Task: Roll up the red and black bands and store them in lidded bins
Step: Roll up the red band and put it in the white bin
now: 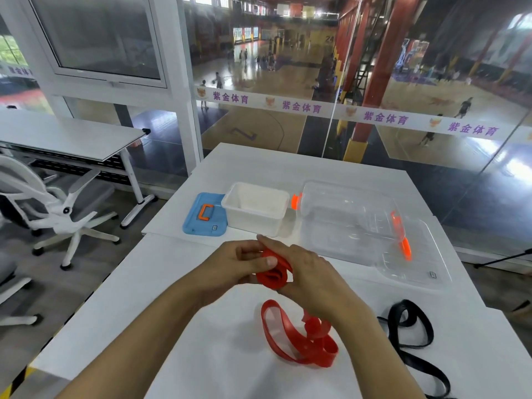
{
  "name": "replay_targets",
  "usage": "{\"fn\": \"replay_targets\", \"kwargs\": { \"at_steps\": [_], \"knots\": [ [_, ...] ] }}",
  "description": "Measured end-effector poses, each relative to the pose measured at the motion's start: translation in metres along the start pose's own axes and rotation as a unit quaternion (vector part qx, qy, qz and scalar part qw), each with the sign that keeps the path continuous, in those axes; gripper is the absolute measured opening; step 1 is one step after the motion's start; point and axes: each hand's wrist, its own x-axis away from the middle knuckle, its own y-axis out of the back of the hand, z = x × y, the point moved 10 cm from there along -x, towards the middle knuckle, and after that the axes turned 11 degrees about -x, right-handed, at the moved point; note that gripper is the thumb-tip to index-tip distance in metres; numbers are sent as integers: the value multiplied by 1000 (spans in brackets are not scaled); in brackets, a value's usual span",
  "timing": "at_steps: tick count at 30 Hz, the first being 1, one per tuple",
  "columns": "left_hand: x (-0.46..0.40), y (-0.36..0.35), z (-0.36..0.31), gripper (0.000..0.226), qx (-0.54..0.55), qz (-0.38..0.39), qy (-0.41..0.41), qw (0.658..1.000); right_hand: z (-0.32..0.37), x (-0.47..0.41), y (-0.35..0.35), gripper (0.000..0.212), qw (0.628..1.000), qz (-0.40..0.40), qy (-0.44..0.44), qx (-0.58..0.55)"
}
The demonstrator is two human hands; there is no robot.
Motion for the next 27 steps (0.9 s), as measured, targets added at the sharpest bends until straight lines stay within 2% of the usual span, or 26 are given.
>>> {"fn": "replay_targets", "kwargs": {
  "at_steps": [3,7,11,15,22,27],
  "knots": [
    [-1,7,-7,27,-112,7,0,994,2,-1,-2,90,1000,22,4,3],
    [0,10,-11,29,-133,-18,-26,991,1,0,5,85,999,0,-6,-34],
    [3,7,-11,42,-21,-58,-45,997,-3,2,15,80,993,-37,-24,-106],
    [2,4,-11,41,42,-98,-51,993,-16,7,15,70,981,-44,-54,-184],
    [0,6,-1,46,193,-173,-37,965,-15,11,16,63,954,-143,-30,-262],
    [-3,-3,-4,45,281,-167,-38,944,4,13,17,87,948,-197,3,-248]
  ]
}}
